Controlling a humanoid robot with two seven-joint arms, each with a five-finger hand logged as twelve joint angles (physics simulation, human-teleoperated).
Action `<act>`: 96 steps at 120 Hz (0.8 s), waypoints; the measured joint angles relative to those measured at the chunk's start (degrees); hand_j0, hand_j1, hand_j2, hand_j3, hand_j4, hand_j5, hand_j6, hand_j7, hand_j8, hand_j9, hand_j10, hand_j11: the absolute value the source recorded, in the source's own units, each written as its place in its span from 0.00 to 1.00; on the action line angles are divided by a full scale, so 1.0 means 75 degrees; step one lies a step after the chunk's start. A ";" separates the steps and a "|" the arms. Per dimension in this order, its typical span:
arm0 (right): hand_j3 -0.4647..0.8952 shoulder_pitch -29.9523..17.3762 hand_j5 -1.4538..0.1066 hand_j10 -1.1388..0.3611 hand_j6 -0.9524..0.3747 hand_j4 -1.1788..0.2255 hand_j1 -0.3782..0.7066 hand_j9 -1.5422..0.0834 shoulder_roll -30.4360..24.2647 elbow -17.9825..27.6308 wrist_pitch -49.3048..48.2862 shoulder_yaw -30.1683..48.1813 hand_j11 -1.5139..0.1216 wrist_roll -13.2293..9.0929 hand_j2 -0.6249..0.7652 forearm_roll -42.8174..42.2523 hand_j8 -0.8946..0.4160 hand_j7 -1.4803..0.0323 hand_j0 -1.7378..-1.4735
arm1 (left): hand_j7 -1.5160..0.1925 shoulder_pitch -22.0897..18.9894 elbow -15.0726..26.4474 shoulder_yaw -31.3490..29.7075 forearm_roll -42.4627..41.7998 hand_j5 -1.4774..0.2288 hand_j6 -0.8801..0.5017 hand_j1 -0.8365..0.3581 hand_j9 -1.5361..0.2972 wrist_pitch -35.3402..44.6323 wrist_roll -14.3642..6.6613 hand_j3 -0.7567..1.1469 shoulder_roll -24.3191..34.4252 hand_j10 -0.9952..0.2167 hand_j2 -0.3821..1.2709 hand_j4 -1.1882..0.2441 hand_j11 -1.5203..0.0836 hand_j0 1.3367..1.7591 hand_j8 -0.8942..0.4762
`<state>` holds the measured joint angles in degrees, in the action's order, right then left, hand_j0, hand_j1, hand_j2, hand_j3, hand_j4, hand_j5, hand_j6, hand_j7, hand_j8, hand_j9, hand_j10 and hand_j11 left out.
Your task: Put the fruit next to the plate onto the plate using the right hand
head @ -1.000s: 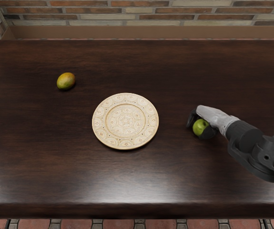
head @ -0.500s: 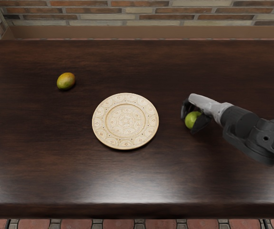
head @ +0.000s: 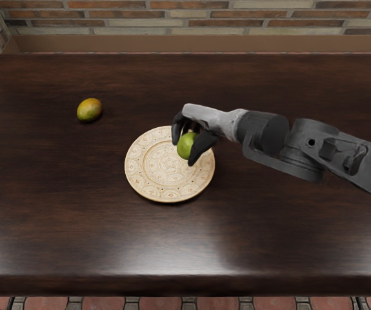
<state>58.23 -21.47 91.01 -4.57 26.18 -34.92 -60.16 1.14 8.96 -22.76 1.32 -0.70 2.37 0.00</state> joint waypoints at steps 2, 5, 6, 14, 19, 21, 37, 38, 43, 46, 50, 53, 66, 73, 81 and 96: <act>0.34 0.0028 0.17 0.48 0.37 0.27 0.69 0.23 0.0092 -0.0064 -0.0012 -0.0007 0.20 -0.0002 0.80 -0.0027 0.48 0.26 0.32 | 0.71 0.0000 0.0000 0.0000 0.0000 0.69 0.47 0.76 0.67 0.0000 0.0000 0.40 0.0000 0.63 0.26 0.67 0.76 0.76 0.48; 0.34 0.0064 0.17 0.48 0.36 0.27 0.68 0.23 0.0234 -0.0165 -0.0022 -0.0035 0.20 -0.0003 0.81 -0.0081 0.49 0.26 0.31 | 0.71 0.0000 0.0000 0.0000 0.0000 0.69 0.47 0.76 0.67 0.0000 0.0000 0.40 0.0000 0.63 0.26 0.67 0.76 0.76 0.48; 0.34 0.0074 0.17 0.48 0.36 0.27 0.68 0.23 0.0282 -0.0200 -0.0026 -0.0050 0.20 -0.0003 0.81 -0.0100 0.49 0.26 0.31 | 0.71 0.0000 0.0000 -0.0001 0.0000 0.69 0.47 0.76 0.67 0.0000 0.0000 0.40 0.0000 0.63 0.26 0.67 0.76 0.76 0.48; 0.34 0.0136 0.17 0.47 0.35 0.27 0.69 0.23 0.0651 -0.0479 -0.0048 -0.0150 0.21 -0.0007 0.83 -0.0282 0.49 0.26 0.31 | 0.71 0.0000 0.0000 -0.0001 0.0000 0.69 0.47 0.76 0.67 0.0000 0.0000 0.40 0.0000 0.63 0.26 0.67 0.76 0.76 0.48; 0.34 0.0189 0.16 0.48 0.35 0.28 0.70 0.23 0.0872 -0.0652 -0.0060 -0.0221 0.21 -0.0010 0.84 -0.0377 0.49 0.26 0.31 | 0.71 0.0000 0.0000 -0.0001 0.0000 0.69 0.47 0.76 0.67 0.0000 0.0000 0.40 0.0000 0.63 0.26 0.67 0.76 0.76 0.48; 0.34 0.0213 0.16 0.48 0.36 0.28 0.70 0.23 0.0961 -0.0724 -0.0064 -0.0257 0.21 -0.0010 0.84 -0.0405 0.49 0.26 0.31 | 0.71 0.0000 0.0000 -0.0001 0.0000 0.69 0.47 0.76 0.67 0.0000 0.0000 0.40 0.0000 0.63 0.26 0.67 0.76 0.76 0.48; 0.34 0.0326 0.16 0.47 0.36 0.28 0.71 0.24 0.1432 -0.1129 -0.0066 -0.0469 0.22 -0.0011 0.86 -0.0536 0.50 0.26 0.32 | 0.71 0.0000 0.0000 -0.0001 0.0000 0.69 0.47 0.76 0.67 0.0000 0.0000 0.40 0.0000 0.63 0.26 0.67 0.76 0.76 0.48; 0.34 0.0329 0.16 0.47 0.36 0.28 0.71 0.24 0.1447 -0.1145 -0.0065 -0.0476 0.22 -0.0011 0.86 -0.0541 0.50 0.26 0.32 | 0.71 0.0000 0.0000 -0.0001 0.0000 0.69 0.47 0.76 0.67 0.0000 0.0000 0.40 0.0000 0.63 0.26 0.67 0.76 0.76 0.48; 0.34 0.0342 0.16 0.47 0.36 0.28 0.71 0.24 0.1504 -0.1206 -0.0063 -0.0507 0.22 -0.0011 0.86 -0.0570 0.49 0.26 0.32 | 0.71 0.0000 0.0000 0.0000 0.0000 0.69 0.47 0.76 0.67 0.0000 0.0000 0.40 0.0000 0.63 0.26 0.67 0.76 0.76 0.48; 0.34 0.0347 0.16 0.47 0.36 0.28 0.71 0.24 0.1528 -0.1232 -0.0061 -0.0520 0.22 -0.0011 0.86 -0.0584 0.49 0.26 0.32 | 0.71 0.0000 0.0000 0.0000 0.0000 0.69 0.47 0.76 0.67 0.0000 0.0000 0.40 0.0000 0.63 0.26 0.67 0.76 0.76 0.48; 0.34 0.0353 0.16 0.47 0.36 0.28 0.71 0.24 0.1555 -0.1261 -0.0060 -0.0533 0.22 -0.0011 0.86 -0.0605 0.49 0.26 0.32 | 0.71 0.0000 0.0000 0.0000 0.0000 0.69 0.47 0.76 0.67 0.0000 0.0000 0.40 0.0000 0.63 0.26 0.67 0.76 0.76 0.48; 0.34 0.0356 0.17 0.47 0.36 0.28 0.71 0.25 0.1569 -0.1281 -0.0059 -0.0541 0.22 -0.0011 0.86 -0.0617 0.49 0.26 0.32 | 0.71 0.0000 0.0000 0.0000 0.0000 0.69 0.47 0.76 0.67 0.0000 0.0000 0.40 0.0000 0.63 0.26 0.67 0.76 0.76 0.48; 0.34 0.0364 0.21 0.46 0.34 0.30 0.71 0.28 0.1602 -0.1377 -0.0055 -0.0576 0.26 -0.0009 0.86 -0.0649 0.46 0.29 0.32 | 0.71 0.0000 0.0000 0.0000 0.0000 0.69 0.47 0.76 0.67 0.0000 0.0000 0.40 0.0000 0.63 0.26 0.67 0.76 0.76 0.48; 0.34 0.0361 0.26 0.44 0.32 0.32 0.69 0.32 0.1606 -0.1422 -0.0046 -0.0583 0.29 -0.0008 0.83 -0.0661 0.43 0.33 0.31 | 0.71 0.0000 0.0000 0.0000 0.0000 0.69 0.47 0.76 0.67 0.0000 0.0000 0.40 0.0000 0.63 0.26 0.67 0.76 0.76 0.48; 0.34 0.0353 0.32 0.42 0.31 0.36 0.65 0.37 0.1609 -0.1483 -0.0025 -0.0584 0.34 -0.0008 0.79 -0.0676 0.39 0.38 0.31 | 0.71 0.0000 0.0000 -0.0001 0.0000 0.69 0.47 0.76 0.67 0.0000 0.0000 0.40 0.0000 0.63 0.26 0.67 0.76 0.76 0.48; 0.34 0.0345 0.41 0.41 0.33 0.42 0.60 0.46 0.1615 -0.1534 0.0006 -0.0577 0.43 -0.0010 0.64 -0.0689 0.37 0.46 0.31 | 0.71 0.0000 0.0000 -0.0001 0.0000 0.69 0.47 0.76 0.67 0.0000 0.0000 0.40 0.0000 0.63 0.26 0.67 0.76 0.76 0.48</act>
<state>60.82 -9.36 79.50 -4.53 21.85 -35.00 -65.33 1.14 8.96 -22.76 1.32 -0.70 2.37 0.00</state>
